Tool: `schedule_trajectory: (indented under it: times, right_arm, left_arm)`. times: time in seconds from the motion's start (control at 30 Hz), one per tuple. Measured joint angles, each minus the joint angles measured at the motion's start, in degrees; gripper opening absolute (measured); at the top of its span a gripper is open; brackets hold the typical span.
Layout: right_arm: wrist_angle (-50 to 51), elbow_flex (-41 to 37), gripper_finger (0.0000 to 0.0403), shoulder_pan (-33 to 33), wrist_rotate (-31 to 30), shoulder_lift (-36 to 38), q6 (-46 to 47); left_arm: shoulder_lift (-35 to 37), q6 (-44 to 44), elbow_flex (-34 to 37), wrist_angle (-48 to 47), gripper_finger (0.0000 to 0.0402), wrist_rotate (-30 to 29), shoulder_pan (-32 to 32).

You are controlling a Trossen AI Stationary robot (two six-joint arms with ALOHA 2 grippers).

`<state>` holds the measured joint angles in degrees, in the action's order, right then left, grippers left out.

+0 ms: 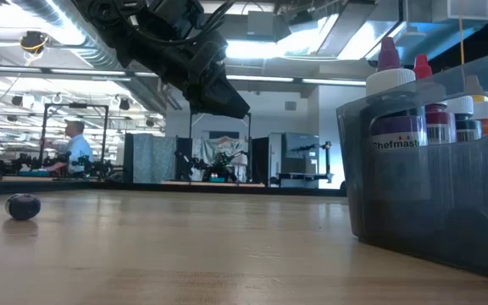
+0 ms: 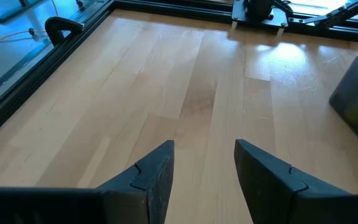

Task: Pick & Place food coloring
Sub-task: Put the small blue food coloring bottle into the bin

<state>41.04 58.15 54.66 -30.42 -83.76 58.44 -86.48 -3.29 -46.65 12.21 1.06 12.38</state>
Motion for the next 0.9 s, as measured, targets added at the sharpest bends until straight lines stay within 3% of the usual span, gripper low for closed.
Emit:
schedule_trajectory:
  times: [0.53,0.9]
  right_arm:
    - [0.7,0.0,0.0073,-1.2,0.0,-14.0,8.2]
    - [-0.2,0.0,0.0082,-2.0,1.4,-16.1,8.9]
  left_arm:
    - [0.0,0.0,0.0,0.0,0.0164,0.0,0.0]
    - [0.0,0.0,0.0,0.0,0.0160,0.0,0.0]
